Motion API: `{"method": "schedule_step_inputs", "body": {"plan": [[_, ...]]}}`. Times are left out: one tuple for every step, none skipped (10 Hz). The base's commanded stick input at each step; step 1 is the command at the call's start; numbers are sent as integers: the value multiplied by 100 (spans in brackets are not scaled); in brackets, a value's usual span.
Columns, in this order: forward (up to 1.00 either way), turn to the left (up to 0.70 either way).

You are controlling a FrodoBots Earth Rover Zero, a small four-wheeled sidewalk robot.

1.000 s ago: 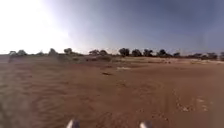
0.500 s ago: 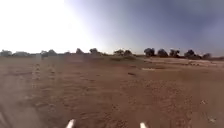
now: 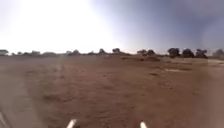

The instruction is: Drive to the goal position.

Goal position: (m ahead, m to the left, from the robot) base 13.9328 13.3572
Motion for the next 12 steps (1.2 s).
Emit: {"method": "schedule_step_inputs", "body": {"plan": [[0,100],[0,100],[0,100],[0,100],[0,100],[0,100],[0,100],[0,100],[0,100],[0,100],[0,100],[0,100]]}}
